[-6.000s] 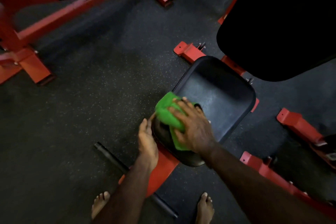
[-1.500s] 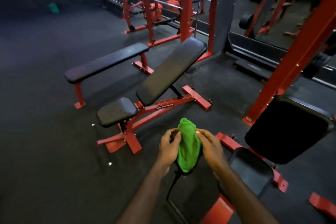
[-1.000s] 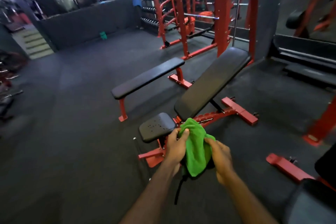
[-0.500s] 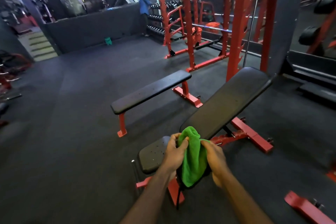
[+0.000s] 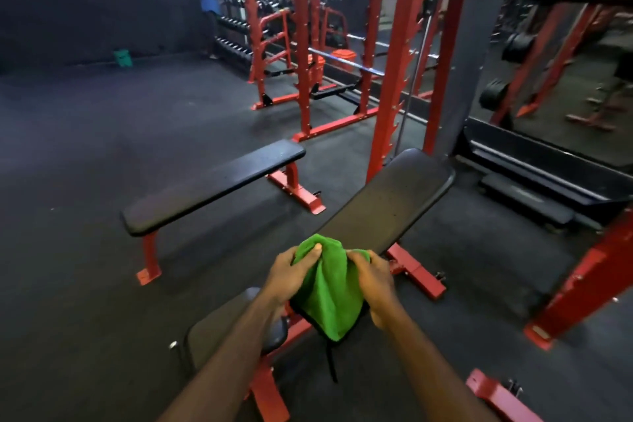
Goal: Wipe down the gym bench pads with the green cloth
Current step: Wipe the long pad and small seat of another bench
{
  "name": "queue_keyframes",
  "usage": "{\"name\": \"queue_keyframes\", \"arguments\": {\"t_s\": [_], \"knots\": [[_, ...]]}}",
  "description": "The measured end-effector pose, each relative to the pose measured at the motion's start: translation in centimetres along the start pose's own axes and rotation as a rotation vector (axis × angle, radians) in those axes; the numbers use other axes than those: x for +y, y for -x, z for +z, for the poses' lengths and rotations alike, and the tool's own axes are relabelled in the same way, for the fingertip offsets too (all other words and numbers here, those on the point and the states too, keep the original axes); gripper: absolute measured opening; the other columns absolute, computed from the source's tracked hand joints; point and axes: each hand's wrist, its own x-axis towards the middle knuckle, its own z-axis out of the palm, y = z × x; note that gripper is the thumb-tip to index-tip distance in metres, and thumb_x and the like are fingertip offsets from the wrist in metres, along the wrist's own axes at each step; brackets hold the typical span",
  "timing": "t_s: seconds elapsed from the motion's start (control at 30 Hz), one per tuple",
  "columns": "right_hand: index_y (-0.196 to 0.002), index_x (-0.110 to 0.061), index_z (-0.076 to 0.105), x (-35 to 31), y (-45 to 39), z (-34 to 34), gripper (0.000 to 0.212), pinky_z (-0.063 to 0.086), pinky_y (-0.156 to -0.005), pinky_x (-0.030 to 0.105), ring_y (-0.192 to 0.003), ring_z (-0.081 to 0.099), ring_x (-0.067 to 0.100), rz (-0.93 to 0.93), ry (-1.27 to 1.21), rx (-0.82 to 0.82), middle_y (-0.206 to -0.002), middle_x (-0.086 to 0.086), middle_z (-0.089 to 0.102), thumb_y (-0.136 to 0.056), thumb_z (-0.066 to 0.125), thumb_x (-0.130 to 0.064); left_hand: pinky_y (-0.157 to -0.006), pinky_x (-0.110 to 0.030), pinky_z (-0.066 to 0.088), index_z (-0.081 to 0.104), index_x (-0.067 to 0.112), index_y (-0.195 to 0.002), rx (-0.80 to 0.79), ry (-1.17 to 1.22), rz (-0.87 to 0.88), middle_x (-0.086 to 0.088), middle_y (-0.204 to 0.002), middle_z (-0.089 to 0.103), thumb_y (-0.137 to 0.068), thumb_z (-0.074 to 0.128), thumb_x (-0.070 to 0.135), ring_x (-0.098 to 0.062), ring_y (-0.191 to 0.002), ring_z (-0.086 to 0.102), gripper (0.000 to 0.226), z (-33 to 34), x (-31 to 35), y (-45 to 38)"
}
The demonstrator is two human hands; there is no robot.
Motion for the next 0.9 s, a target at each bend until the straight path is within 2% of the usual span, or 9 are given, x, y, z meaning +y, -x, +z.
{"name": "queue_keyframes", "arguments": {"t_s": [0.07,0.17,0.23,0.27,0.33,0.43,0.6,0.77,0.9], "knots": [[-0.094,-0.012,0.078,-0.9,-2.2,-0.2,0.011,0.056,-0.072,0.029,-0.083,0.073,0.016,-0.026,0.034,0.050,-0.085,0.002,0.078,-0.092,0.073,-0.022,-0.095,-0.034,0.058,0.077,0.020,-0.107,-0.022,0.012,0.008,0.004,-0.100,0.080,-0.091,0.077,0.040,-0.015,-0.100,0.075,0.025,0.8,0.8,-2.8],[-0.091,-0.013,0.077,-1.9,-5.4,-0.5,0.010,0.056,-0.074,0.031,-0.080,0.072,0.013,-0.064,0.055,0.088,-0.085,0.002,0.079,-0.093,0.074,-0.023,-0.104,-0.047,0.054,0.075,0.021,-0.107,-0.134,0.026,0.044,-0.003,-0.108,0.079,-0.088,0.074,0.040,-0.024,-0.108,0.073,0.027,2.3,1.1,-7.7],[-0.090,-0.013,0.078,-2.3,-7.0,-1.2,0.011,0.056,-0.077,0.034,-0.080,0.071,0.013,-0.074,0.059,0.102,-0.086,0.003,0.079,-0.093,0.075,-0.024,-0.100,-0.041,0.055,0.073,0.017,-0.106,-0.152,0.039,0.050,-0.006,-0.107,0.078,-0.093,0.072,0.029,-0.024,-0.106,0.073,0.018,3.6,1.6,-10.1],[-0.090,-0.013,0.078,-2.4,-7.7,-1.5,0.011,0.057,-0.079,0.036,-0.082,0.071,0.014,-0.065,0.047,0.112,-0.087,0.004,0.079,-0.092,0.076,-0.024,-0.094,-0.036,0.056,0.073,0.016,-0.104,-0.143,0.066,0.044,-0.005,-0.104,0.078,-0.096,0.071,0.020,-0.020,-0.100,0.072,0.009,4.2,1.7,-11.0],[-0.093,-0.010,0.078,-2.7,-9.1,-2.4,0.009,0.056,-0.079,0.034,-0.083,0.072,0.015,-0.055,-0.039,0.125,-0.089,0.007,0.079,-0.091,0.077,-0.019,-0.084,-0.029,0.056,0.072,0.014,-0.103,-0.134,0.092,0.019,-0.004,-0.099,0.078,-0.097,0.069,0.010,-0.016,-0.092,0.071,0.008,5.6,2.0,-13.0],[-0.094,0.001,0.073,-3.6,-10.6,-3.6,0.014,0.054,-0.070,0.024,-0.077,0.069,0.014,-0.081,-0.103,0.106,-0.082,0.007,0.075,-0.085,0.079,-0.007,-0.085,-0.033,0.058,0.073,0.014,-0.104,-0.150,0.117,-0.018,-0.007,-0.100,0.079,-0.096,0.071,0.012,-0.019,-0.093,0.072,0.008,7.4,2.3,-15.9],[-0.085,-0.005,0.070,-5.7,-16.4,-5.9,0.009,0.052,-0.064,0.021,-0.071,0.063,0.008,-0.154,-0.008,0.200,-0.074,0.001,0.067,-0.082,0.077,0.001,-0.081,-0.026,0.054,0.074,0.019,-0.105,-0.153,0.110,-0.034,0.000,-0.102,0.079,-0.094,0.073,0.019,-0.016,-0.098,0.072,0.012,11.1,3.4,-21.7],[-0.084,-0.009,0.070,-7.5,-25.2,-8.7,0.013,0.057,-0.069,0.031,-0.075,0.068,0.014,-0.225,0.005,0.224,-0.078,0.005,0.071,-0.085,0.077,0.002,-0.072,-0.023,0.056,0.078,0.020,-0.098,-0.352,-0.193,-0.032,0.001,-0.093,0.080,-0.078,0.089,0.037,-0.016,-0.089,0.076,0.029,14.4,4.2,-28.3],[-0.086,-0.016,0.070,-7.7,-32.3,-11.9,0.018,0.059,-0.071,0.031,-0.080,0.070,0.011,-0.269,0.191,0.212,-0.083,-0.006,0.074,-0.086,0.077,0.000,-0.076,-0.020,0.049,0.073,0.020,-0.091,-0.220,-0.482,0.115,0.001,-0.101,0.068,-0.074,0.090,0.047,-0.013,-0.093,0.067,0.037,17.9,3.8,-33.7]]}}
